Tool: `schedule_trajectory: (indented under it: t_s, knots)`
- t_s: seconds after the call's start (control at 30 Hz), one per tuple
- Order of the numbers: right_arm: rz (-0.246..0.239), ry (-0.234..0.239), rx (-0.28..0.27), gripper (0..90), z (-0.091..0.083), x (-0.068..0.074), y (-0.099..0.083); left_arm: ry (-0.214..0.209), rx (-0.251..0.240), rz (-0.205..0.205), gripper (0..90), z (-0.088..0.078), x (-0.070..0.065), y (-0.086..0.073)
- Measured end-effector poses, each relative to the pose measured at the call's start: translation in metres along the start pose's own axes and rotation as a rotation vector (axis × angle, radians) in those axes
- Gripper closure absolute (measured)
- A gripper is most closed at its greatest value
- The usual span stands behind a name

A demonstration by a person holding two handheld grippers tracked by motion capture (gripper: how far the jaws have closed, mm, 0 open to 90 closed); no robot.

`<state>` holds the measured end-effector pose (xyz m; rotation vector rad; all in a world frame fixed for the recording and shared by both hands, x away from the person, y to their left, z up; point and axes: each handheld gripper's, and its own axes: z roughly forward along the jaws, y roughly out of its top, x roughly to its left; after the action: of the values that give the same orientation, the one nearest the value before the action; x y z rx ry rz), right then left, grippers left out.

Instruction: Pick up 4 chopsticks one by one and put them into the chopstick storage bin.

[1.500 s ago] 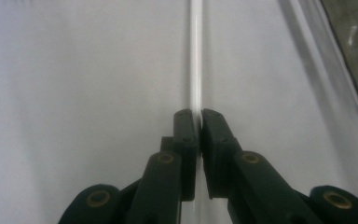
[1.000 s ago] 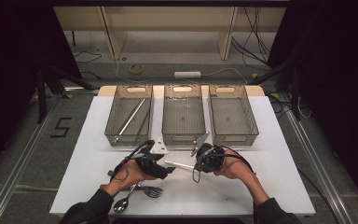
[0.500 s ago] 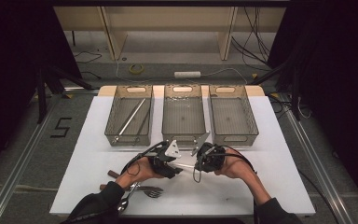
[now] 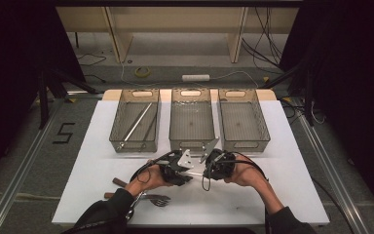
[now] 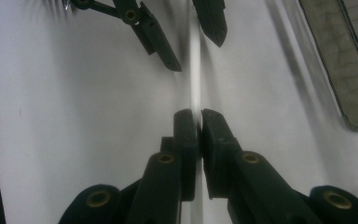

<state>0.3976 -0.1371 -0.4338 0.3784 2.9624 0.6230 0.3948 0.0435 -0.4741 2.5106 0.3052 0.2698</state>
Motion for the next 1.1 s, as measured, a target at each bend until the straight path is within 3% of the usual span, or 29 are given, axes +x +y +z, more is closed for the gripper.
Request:
schedule_trajectory:
  t_s: [0.37, 0.43, 0.53, 0.57, 0.63, 0.7, 0.77, 0.87, 1.0, 1.1]
  knots:
    - [0.005, 0.008, 0.004, 85.7, -0.001, 0.001, 0.0, 0.008, 0.043, 0.082, 72.8, -0.001, -0.002, 0.005]
    - [-0.003, 0.011, 0.006, 85.6, -0.001, 0.001, 0.0, 0.005, 0.03, 0.08, 74.2, 0.0, -0.004, 0.005]
    - [-0.012, 0.01, 0.0, 85.3, -0.002, 0.001, -0.001, 0.005, 0.041, 0.12, 76.6, -0.003, -0.006, 0.007]
    - [-0.013, 0.014, 0.004, 85.1, -0.002, 0.0, -0.001, 0.007, 0.059, 0.156, 77.3, -0.005, -0.006, 0.008]
    - [-0.008, 0.018, -0.014, 83.8, -0.003, -0.001, -0.002, 0.008, 0.062, 0.189, 79.9, -0.008, -0.01, 0.011]
    - [-0.009, 0.0, -0.022, 82.4, -0.007, -0.004, -0.003, 0.006, 0.067, 0.202, 82.5, -0.01, -0.013, 0.013]
    - [0.024, -0.012, -0.033, 80.0, -0.011, -0.005, -0.003, 0.01, 0.084, 0.213, 83.0, -0.014, -0.014, 0.015]
    - [0.065, -0.054, -0.074, 64.0, -0.018, -0.008, -0.004, 0.001, 0.075, 0.181, 83.2, -0.019, -0.013, 0.016]
    - [0.134, -0.081, -0.198, 51.4, -0.032, -0.012, -0.004, 0.013, 0.087, 0.149, 83.2, -0.024, -0.009, 0.017]
    - [0.169, -0.099, -0.257, 44.6, -0.043, -0.013, -0.005, 0.022, 0.092, 0.111, 83.2, -0.027, -0.006, 0.015]
